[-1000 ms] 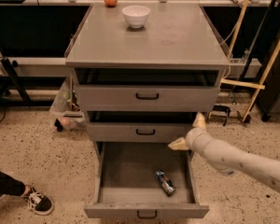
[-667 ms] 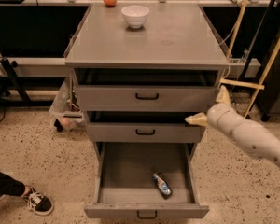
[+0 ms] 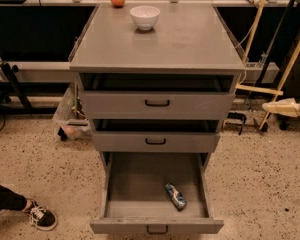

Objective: Place redbull can into bottom drawer

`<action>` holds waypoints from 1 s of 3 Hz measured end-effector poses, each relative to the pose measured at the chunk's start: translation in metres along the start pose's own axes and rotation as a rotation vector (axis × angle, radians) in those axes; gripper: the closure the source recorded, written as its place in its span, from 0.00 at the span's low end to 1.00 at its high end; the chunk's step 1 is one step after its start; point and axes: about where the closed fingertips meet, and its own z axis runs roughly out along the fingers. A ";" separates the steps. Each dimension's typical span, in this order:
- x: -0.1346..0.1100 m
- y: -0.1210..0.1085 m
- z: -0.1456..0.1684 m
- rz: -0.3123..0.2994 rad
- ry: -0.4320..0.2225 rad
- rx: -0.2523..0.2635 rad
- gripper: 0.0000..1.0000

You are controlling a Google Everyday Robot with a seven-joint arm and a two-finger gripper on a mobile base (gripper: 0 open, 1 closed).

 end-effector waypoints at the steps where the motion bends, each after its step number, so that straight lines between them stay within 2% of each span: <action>1: 0.000 0.000 0.000 0.000 0.000 0.000 0.00; 2: -0.044 -0.018 -0.040 -0.057 -0.024 0.043 0.00; 3: -0.124 -0.042 -0.118 -0.142 -0.046 0.171 0.00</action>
Offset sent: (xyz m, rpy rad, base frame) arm -0.1051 0.0266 0.1663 -0.1779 -0.1586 -0.0354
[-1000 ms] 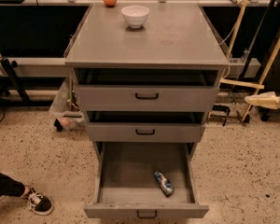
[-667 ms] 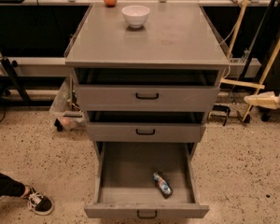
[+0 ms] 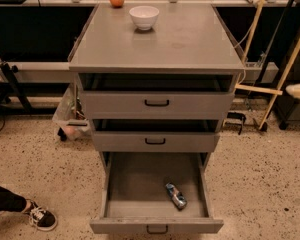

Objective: Place redbull can into bottom drawer

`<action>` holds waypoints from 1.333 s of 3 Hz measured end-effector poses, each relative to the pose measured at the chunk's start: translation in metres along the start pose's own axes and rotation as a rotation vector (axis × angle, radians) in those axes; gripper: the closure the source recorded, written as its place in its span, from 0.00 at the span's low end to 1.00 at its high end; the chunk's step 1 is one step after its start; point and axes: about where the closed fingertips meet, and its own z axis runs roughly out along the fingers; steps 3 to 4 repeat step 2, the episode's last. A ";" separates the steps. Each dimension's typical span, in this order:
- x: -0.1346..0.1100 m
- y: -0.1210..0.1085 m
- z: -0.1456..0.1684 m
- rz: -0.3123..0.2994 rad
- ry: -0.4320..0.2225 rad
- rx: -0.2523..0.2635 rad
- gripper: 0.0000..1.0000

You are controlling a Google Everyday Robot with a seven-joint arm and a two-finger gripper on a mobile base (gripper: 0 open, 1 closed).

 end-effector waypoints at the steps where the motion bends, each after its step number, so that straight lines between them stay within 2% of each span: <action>1: -0.082 -0.047 -0.054 -0.059 -0.006 0.164 0.00; 2: -0.137 -0.061 -0.070 -0.142 -0.029 0.203 0.00; 4: -0.137 -0.061 -0.070 -0.142 -0.029 0.203 0.00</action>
Offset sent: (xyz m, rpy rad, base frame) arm -0.0420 0.0216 0.0743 -0.0499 -0.1010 -0.0912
